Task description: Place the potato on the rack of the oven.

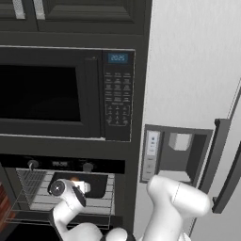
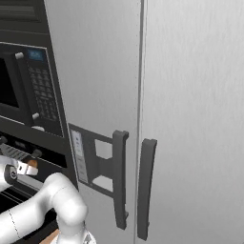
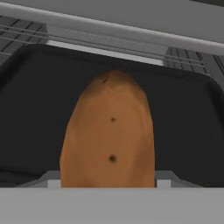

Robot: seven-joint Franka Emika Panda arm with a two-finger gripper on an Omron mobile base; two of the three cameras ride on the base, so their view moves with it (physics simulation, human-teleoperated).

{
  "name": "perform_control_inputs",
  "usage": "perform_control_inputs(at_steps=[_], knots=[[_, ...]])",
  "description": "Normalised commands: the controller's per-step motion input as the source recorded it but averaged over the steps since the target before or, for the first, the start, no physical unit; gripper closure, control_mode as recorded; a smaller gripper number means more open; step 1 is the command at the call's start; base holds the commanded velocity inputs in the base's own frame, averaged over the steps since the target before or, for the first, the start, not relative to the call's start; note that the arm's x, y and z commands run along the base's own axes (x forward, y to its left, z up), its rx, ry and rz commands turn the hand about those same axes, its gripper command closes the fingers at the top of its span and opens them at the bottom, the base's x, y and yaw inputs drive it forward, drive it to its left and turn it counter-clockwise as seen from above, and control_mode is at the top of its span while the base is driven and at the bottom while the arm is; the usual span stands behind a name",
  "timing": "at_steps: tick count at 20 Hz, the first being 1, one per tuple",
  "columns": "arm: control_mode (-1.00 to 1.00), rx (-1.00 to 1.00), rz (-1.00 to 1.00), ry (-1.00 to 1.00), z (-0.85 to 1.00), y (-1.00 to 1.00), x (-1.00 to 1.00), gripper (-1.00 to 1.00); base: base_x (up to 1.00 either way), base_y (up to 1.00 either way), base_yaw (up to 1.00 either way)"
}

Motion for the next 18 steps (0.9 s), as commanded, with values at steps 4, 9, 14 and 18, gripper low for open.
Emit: perform_control_inputs(at_steps=[4,9,14,18], knots=[[-1.00,0.00,0.00,0.00,-0.14,0.00,0.36,1.00,0.00,0.00,0.00],[-1.00,-0.01,0.00,0.00,-0.22,0.00,0.36,1.00,0.00,0.00,0.00],[-1.00,0.00,0.00,0.00,-0.11,0.00,0.14,-1.00,0.00,0.00,0.00],[-1.00,0.00,0.00,0.00,-0.03,0.00,0.00,-1.00,0.00,0.00,0.00]])
